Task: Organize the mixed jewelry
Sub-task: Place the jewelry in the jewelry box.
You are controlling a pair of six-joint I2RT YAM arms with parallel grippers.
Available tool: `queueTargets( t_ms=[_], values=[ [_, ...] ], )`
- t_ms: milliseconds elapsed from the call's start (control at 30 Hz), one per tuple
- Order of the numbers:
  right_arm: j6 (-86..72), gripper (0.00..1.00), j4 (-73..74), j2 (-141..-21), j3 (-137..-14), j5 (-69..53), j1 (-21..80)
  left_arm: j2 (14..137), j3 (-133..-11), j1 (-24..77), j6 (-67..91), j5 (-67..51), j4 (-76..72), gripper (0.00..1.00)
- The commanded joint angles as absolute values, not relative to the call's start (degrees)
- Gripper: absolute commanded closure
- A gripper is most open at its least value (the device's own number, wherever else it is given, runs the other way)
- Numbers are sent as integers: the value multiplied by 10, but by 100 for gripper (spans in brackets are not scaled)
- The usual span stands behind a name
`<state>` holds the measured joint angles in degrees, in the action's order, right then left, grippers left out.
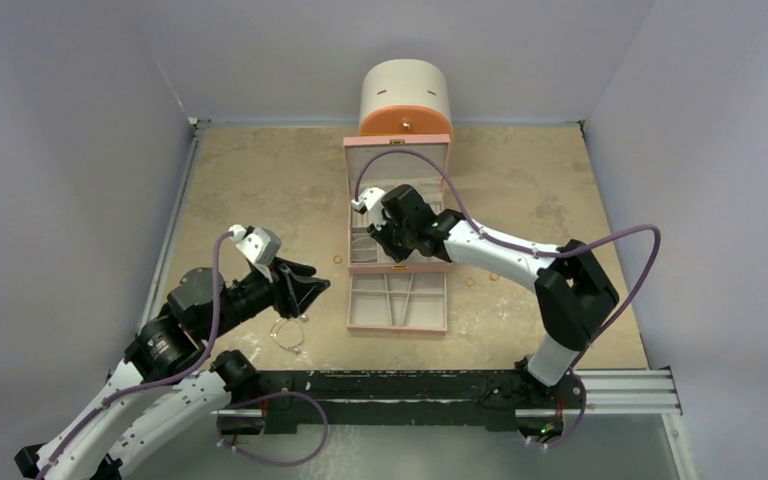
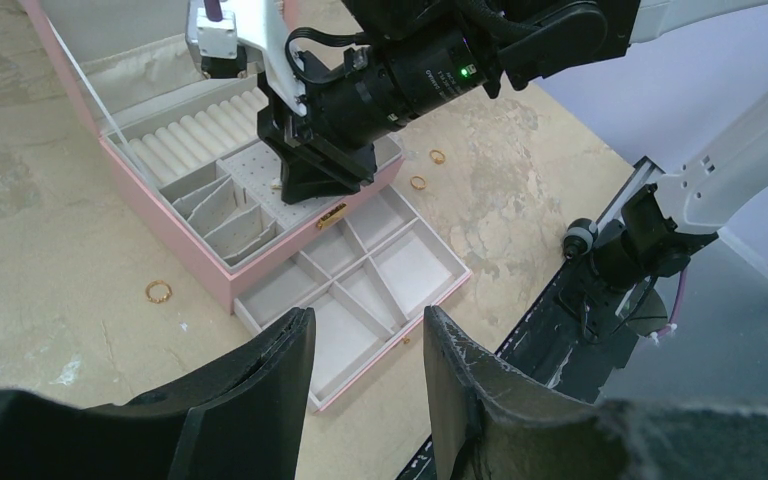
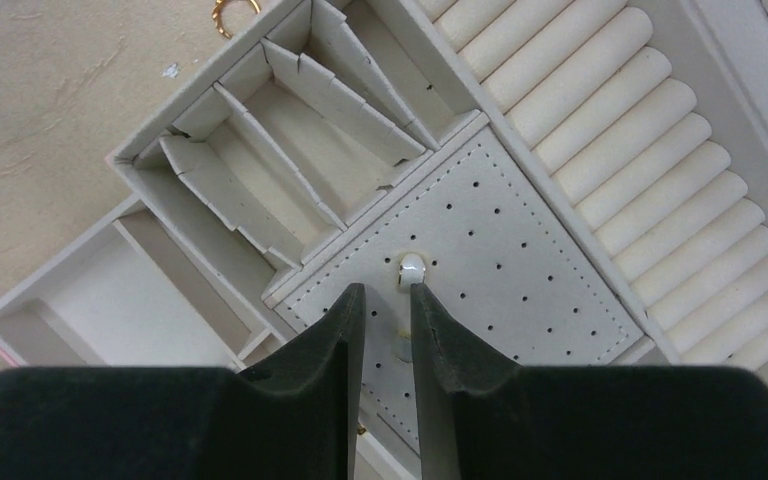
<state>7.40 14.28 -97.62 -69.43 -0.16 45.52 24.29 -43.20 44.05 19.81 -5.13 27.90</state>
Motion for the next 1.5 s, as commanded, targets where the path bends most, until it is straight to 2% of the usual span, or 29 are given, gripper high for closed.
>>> queueTargets(
  t_ms=[0,500,867,1067,1133,1300,1467],
  values=[
    [62,75,157,-970,-709,31,463,244,-430,441,184,-53,251,56],
    [32,71,137,-915,-689,82,472,250,-430,441,184,-54,251,56],
    [-154,68,87,-828,-623,103,472,248,-430,440,183,-59,250,56],
    [-222,54,29,-795,-561,175,470,243,-430,440,183,-62,250,56],
    [-260,47,25,-792,-550,206,469,239,-430,440,183,-62,250,56],
    [-329,53,47,-803,-561,161,466,233,-428,440,182,-65,249,56],
    [-391,57,-3,-813,-544,180,475,232,-428,440,181,-67,249,56]
  ],
)
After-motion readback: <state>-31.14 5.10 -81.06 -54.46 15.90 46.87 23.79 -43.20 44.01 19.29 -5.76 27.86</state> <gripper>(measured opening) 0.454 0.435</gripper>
